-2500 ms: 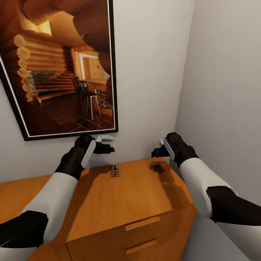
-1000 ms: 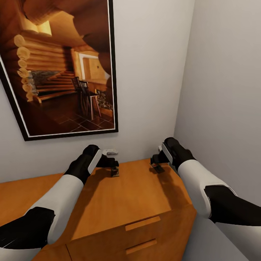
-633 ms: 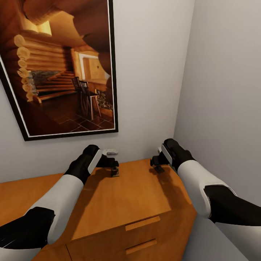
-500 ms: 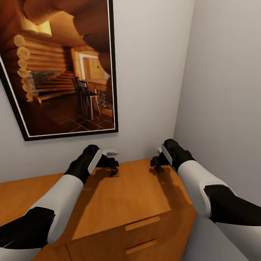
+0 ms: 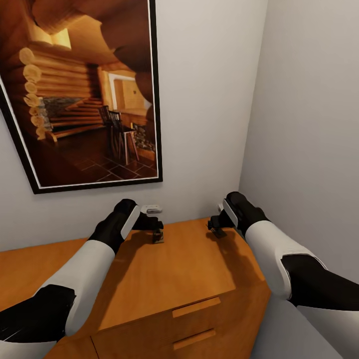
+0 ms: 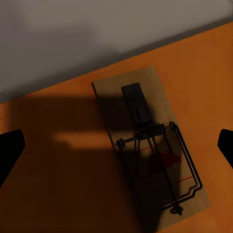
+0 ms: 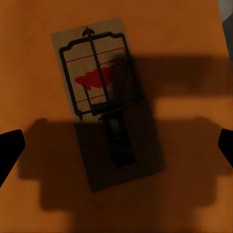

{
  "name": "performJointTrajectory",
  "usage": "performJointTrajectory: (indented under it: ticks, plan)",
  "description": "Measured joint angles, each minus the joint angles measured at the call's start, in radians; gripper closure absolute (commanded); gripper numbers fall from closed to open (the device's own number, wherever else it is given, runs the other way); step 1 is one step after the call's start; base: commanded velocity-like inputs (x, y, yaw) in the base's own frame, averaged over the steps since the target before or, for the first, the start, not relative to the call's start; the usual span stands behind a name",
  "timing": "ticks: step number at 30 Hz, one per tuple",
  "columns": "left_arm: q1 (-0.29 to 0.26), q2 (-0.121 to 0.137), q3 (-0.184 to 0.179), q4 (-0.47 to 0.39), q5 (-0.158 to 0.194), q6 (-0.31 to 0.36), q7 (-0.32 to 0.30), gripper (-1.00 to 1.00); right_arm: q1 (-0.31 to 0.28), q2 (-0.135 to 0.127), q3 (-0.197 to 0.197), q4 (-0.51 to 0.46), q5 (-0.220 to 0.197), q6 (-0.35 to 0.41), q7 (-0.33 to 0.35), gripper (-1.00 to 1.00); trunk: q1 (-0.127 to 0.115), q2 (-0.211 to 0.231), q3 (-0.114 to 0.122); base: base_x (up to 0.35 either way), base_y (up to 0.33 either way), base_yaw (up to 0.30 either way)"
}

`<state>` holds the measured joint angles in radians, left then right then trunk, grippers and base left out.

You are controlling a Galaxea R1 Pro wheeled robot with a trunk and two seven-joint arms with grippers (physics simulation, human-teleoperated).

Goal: Take the four mousetraps from the cabinet in the bathroom and place them on the bathroom floor. Make sure all four end up on the same floor surface, and ensure that at least two of them are either under or directly next to the same bathroom sink.

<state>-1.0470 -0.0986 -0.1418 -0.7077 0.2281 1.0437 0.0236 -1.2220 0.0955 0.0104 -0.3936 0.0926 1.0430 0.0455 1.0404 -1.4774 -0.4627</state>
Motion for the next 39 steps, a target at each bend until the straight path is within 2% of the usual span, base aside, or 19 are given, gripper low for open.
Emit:
performJointTrajectory:
  ticks: [39]
  plan:
    - [0.000, 0.000, -0.001, -0.003, -0.006, 0.000, 0.000, -1.00, 0.000, 0.004, -0.001, 0.000, 0.001, 0.000, 0.000, -1.00, 0.000, 0.000, 0.000, 0.040, 0.000, 0.000]
